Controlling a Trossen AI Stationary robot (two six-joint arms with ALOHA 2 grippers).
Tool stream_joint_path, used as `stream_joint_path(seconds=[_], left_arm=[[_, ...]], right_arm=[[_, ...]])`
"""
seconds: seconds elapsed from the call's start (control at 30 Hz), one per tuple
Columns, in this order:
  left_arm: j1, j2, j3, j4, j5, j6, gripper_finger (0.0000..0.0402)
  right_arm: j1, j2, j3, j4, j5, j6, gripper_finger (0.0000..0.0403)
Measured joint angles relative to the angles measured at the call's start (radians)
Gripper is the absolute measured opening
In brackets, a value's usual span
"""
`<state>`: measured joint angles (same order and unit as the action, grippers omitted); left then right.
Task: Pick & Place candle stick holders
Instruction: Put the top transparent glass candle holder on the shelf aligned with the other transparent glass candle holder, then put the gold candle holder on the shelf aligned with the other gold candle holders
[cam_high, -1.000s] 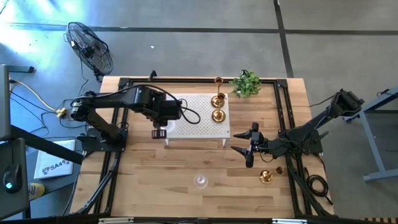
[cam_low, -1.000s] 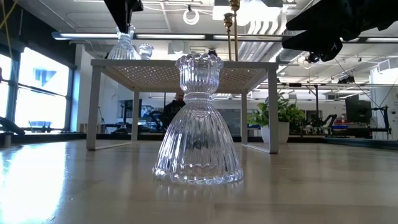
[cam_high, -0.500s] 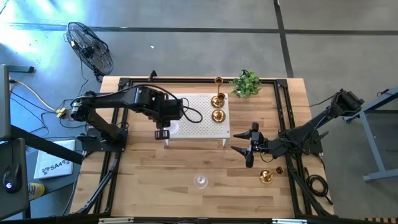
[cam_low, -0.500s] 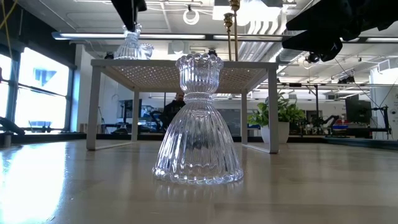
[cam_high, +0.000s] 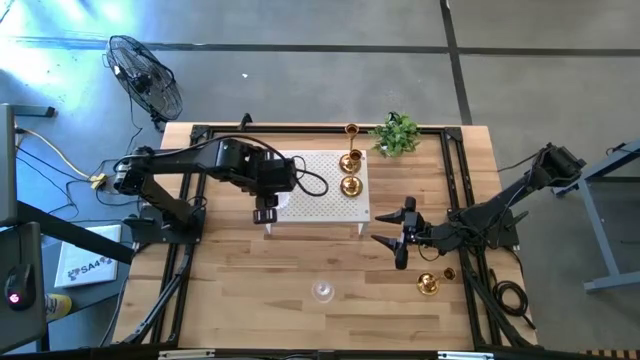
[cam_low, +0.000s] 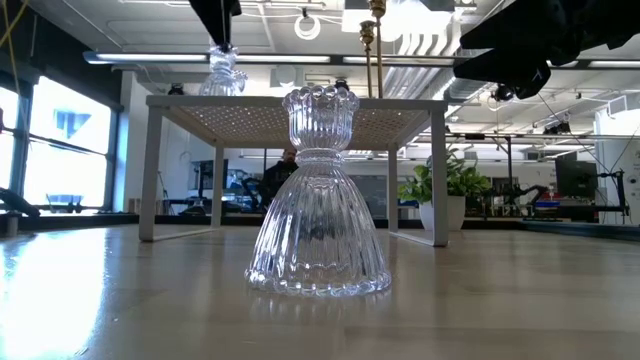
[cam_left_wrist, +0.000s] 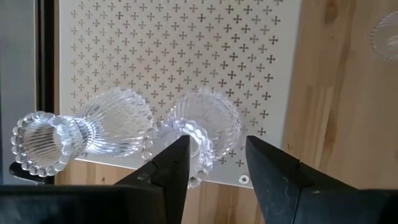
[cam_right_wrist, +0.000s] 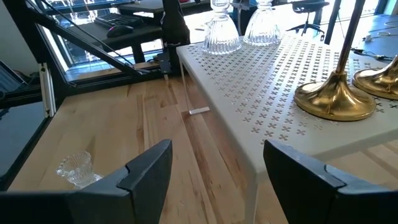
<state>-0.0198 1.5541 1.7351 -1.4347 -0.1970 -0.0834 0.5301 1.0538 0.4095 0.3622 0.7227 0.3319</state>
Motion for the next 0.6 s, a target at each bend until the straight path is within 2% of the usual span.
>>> stream_joint_path(seconds=[0.2, 0.6], left_arm=[[0.000, 0.000, 0.000, -0.004, -0.041, 0.000, 0.0154], [0.000, 0.001, 0.029, -0.060, -0.017, 0.000, 0.0154]], right_arm=[[0.000, 0.000, 0.000, 0.000, 0.000, 0.000, 0.0246], [0.000, 0.000, 0.000, -0.001, 0.000, 0.000, 0.0246]])
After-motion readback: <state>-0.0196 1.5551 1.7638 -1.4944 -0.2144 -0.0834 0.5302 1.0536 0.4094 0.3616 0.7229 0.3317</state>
